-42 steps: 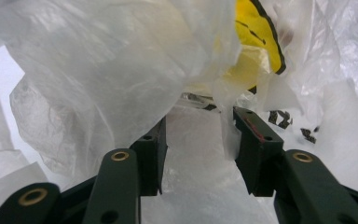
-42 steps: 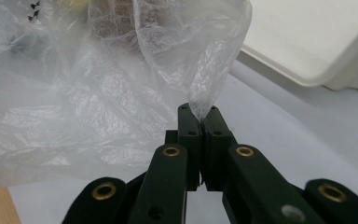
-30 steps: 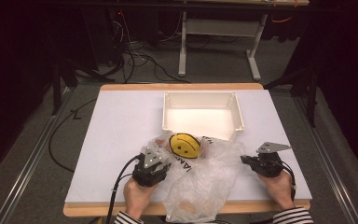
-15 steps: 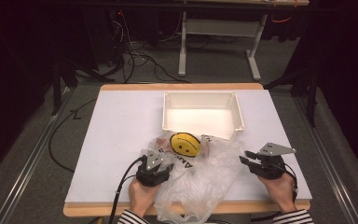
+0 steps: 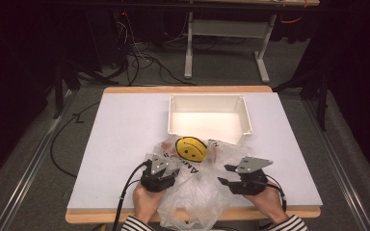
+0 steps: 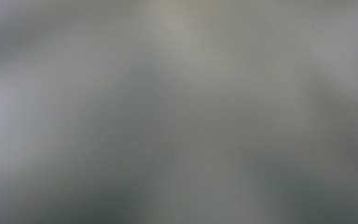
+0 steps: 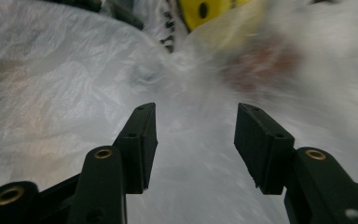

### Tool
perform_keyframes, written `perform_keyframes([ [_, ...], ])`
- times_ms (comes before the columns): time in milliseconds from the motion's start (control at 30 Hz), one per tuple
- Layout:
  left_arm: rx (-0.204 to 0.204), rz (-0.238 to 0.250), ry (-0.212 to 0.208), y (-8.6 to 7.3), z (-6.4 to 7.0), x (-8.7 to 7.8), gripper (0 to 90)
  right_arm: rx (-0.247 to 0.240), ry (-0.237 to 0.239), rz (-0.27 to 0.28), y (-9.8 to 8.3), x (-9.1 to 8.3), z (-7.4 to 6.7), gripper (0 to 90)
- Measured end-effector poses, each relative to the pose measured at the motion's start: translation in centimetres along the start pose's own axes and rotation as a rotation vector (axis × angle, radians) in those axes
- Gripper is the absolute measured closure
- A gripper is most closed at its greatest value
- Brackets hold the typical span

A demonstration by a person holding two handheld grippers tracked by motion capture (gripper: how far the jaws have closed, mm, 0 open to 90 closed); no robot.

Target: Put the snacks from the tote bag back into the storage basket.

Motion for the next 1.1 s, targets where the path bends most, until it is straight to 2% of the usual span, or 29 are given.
perform_keyframes([
  [33,0.002,-0.001,0.001,0.0,0.0,0.0,54.5,-0.006,0.019,-0.021,0.0,1.2,-0.4,48.7],
  [67,0.002,-0.003,0.001,0.0,0.0,0.0,54.5,-0.006,0.019,-0.021,0.0,1.2,-0.4,48.7],
  [133,0.001,-0.012,-0.001,-0.1,0.0,0.0,55.2,-0.009,0.023,-0.044,-0.2,2.3,-0.5,49.0],
  [233,-0.015,-0.031,-0.011,-0.1,-0.1,0.3,58.0,-0.019,0.022,-0.097,-0.9,3.8,-0.4,50.9],
  [267,-0.015,-0.031,-0.011,-0.1,-0.1,0.3,58.8,-0.019,0.022,-0.097,-0.9,3.8,-0.4,50.9],
  [367,-0.015,-0.042,-0.014,-0.2,-0.1,0.4,59.5,-0.051,0.023,-0.136,-1.6,4.4,-0.5,60.5],
  [467,-0.013,-0.046,-0.008,-0.2,-0.1,0.4,59.3,-0.037,0.064,-0.141,-1.8,4.4,-0.6,72.1],
  [600,-0.007,-0.053,0.003,-0.3,-0.1,0.5,56.3,-0.088,0.083,-0.160,-1.7,4.4,-1.1,86.6],
  [700,-0.008,-0.054,0.001,-0.3,-0.1,0.5,55.1,-0.110,0.073,-0.174,-1.6,4.3,-1.1,90.0],
  [767,-0.007,-0.054,-0.001,-0.3,-0.1,0.5,54.3,-0.078,0.075,-0.138,-1.3,3.9,-0.8,90.0],
  [833,-0.009,-0.052,-0.002,-0.3,-0.1,0.5,54.2,-0.071,0.070,-0.125,-1.2,3.7,-0.7,90.0],
  [900,-0.006,-0.054,-0.002,-0.3,-0.1,0.5,54.1,-0.054,0.057,-0.085,-0.6,2.7,-0.3,90.0],
  [933,-0.005,-0.055,-0.003,-0.3,-0.1,0.5,54.1,-0.046,0.049,-0.061,-0.3,2.3,0.0,90.0],
  [967,-0.005,-0.055,-0.003,-0.3,-0.1,0.5,54.1,-0.028,0.022,-0.029,0.2,1.3,0.7,90.0],
  [1000,-0.006,-0.057,-0.003,-0.3,-0.1,0.5,54.1,-0.028,0.022,-0.029,0.2,1.3,0.7,90.0],
  [1033,-0.007,-0.056,-0.003,-0.3,-0.1,0.5,54.2,-0.008,-0.003,-0.003,0.6,0.6,1.6,90.0],
  [1067,-0.007,-0.056,-0.003,-0.3,-0.1,0.5,54.1,-0.008,-0.003,-0.003,0.6,0.6,1.6,90.0],
  [1100,-0.007,-0.056,-0.003,-0.3,-0.1,0.5,54.1,0.004,-0.022,0.017,0.7,0.2,2.2,90.0],
])
Point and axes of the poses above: each handheld gripper's, and its own axes: x roughly forward along the jaws, y roughly out of its top, z roughly to its right, the point moved 6 cm from there along x, roughly forward along the jaws
